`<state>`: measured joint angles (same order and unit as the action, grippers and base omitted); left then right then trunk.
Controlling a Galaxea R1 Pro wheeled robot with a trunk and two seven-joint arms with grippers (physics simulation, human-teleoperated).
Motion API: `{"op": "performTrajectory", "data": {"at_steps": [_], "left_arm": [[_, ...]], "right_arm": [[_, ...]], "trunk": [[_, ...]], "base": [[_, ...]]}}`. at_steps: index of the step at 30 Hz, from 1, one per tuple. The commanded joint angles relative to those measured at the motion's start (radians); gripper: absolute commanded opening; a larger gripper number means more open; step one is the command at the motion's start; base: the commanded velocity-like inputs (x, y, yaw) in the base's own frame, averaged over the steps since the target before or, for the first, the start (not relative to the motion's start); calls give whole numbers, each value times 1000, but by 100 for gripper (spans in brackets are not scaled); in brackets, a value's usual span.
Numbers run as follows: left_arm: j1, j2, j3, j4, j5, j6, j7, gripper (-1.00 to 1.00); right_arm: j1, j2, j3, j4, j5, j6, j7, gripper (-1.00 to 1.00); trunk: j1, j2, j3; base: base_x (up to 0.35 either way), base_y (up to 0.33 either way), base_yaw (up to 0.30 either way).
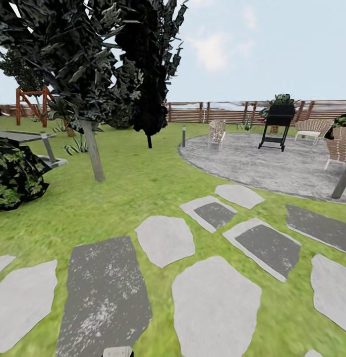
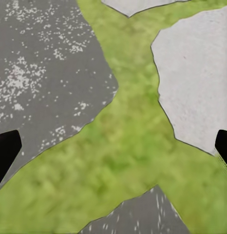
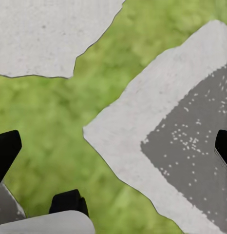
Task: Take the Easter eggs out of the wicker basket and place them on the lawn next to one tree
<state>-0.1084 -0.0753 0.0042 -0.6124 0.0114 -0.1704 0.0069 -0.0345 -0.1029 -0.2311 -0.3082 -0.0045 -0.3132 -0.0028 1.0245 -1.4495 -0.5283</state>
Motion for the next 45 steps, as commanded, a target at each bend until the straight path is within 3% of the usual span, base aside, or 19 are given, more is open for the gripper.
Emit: {"op": "performTrajectory", "data": {"at_steps": [1,45], "left_arm": [[0,0,0,0,1,-3,1,100],[0,-1,0,0,1,-3,1,100]], "right_arm": [[-1,0,-1,1,0,-3,0,100],[-1,0,-1,0,-1,-3,0,100]], "trunk": [[1,0,-1],[1,0,-1]], "base": [[318,-134,0],[318,-134,0]]}}
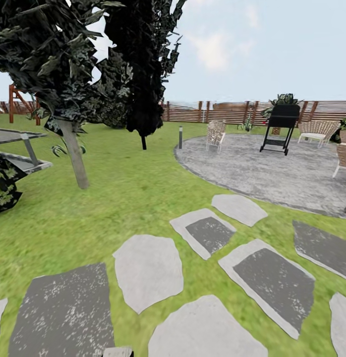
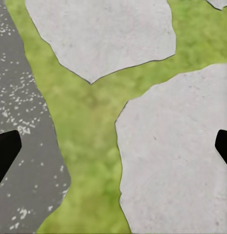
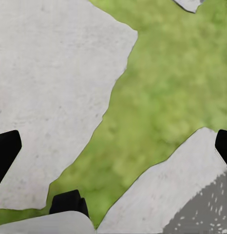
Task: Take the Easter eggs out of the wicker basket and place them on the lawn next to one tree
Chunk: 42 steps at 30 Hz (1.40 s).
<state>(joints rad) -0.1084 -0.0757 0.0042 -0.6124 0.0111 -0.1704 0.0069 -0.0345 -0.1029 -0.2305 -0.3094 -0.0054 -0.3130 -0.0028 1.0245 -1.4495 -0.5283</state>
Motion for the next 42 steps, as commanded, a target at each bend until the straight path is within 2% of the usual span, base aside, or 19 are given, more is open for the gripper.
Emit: {"op": "performTrajectory", "data": {"at_steps": [1,21,42], "left_arm": [[0,0,0,0,1,-3,1,100],[0,1,0,0,1,-3,1,100],[0,0,0,0,2,-3,1,100]], "right_arm": [[-1,0,-1,1,-1,-4,0,100],[-1,1,-1,2,0,-3,0,100],[-1,1,-1,1,0,-3,0,100]], "trunk": [[1,0,-1],[1,0,-1],[1,0,-1]], "base": [[318,-134,0],[318,-134,222],[318,-134,11]]}}
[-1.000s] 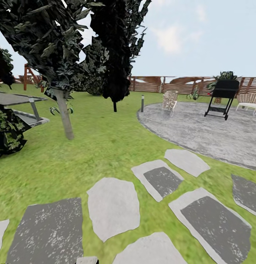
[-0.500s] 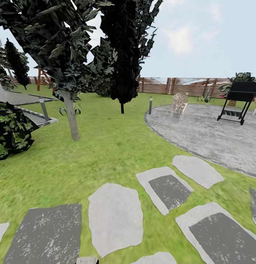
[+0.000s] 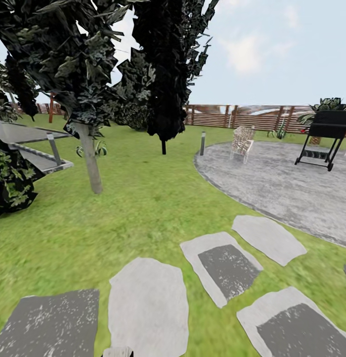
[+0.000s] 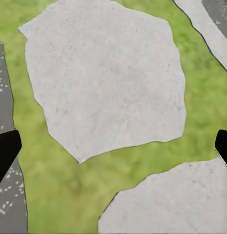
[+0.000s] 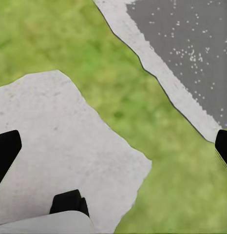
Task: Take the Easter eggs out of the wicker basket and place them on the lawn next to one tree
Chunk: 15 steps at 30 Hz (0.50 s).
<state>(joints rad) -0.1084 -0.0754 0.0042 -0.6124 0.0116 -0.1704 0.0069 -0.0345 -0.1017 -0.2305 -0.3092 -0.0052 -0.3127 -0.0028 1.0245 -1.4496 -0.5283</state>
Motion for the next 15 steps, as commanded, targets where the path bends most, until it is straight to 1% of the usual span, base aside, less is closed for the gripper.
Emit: {"op": "performTrajectory", "data": {"at_steps": [1,11,15], "left_arm": [[0,0,0,0,1,-3,1,100],[0,0,0,0,1,-3,1,100],[0,0,0,0,1,-3,1,100]], "right_arm": [[-1,0,-1,1,0,-4,0,100],[-1,0,-1,2,-1,-3,0,100],[-1,0,-1,2,-1,-3,0,100]], "trunk": [[1,0,-1],[1,0,-1],[1,0,-1]], "base": [[317,-134,0],[318,-131,0],[318,-68,0]]}}
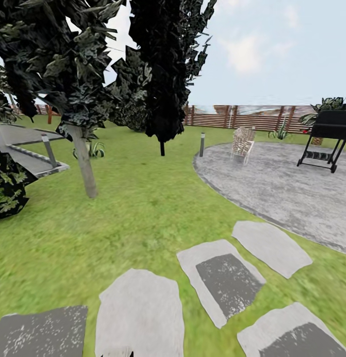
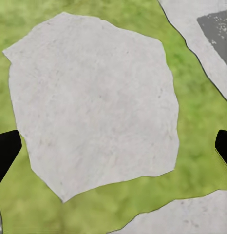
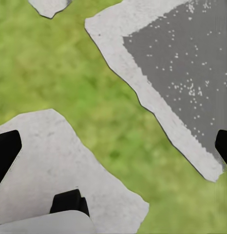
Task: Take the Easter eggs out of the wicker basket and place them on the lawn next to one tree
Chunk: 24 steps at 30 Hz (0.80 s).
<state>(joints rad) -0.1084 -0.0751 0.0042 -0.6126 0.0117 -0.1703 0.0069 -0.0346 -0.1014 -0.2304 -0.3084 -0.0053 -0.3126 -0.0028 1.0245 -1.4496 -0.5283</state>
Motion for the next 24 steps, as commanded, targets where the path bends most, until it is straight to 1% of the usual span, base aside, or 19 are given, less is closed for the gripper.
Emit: {"op": "performTrajectory", "data": {"at_steps": [1,20,24], "left_arm": [[-1,0,0,0,1,-3,1,100],[-1,0,0,1,1,-3,1,100],[-1,0,0,1,1,-3,1,100]], "right_arm": [[-1,0,-1,1,0,-3,0,100],[-1,0,-1,2,0,-3,0,100],[-1,0,-1,1,0,-3,0,100]], "trunk": [[1,0,-1],[1,0,-1],[1,0,-1]], "base": [[318,-21,0],[320,-2,0],[320,0,54]]}}
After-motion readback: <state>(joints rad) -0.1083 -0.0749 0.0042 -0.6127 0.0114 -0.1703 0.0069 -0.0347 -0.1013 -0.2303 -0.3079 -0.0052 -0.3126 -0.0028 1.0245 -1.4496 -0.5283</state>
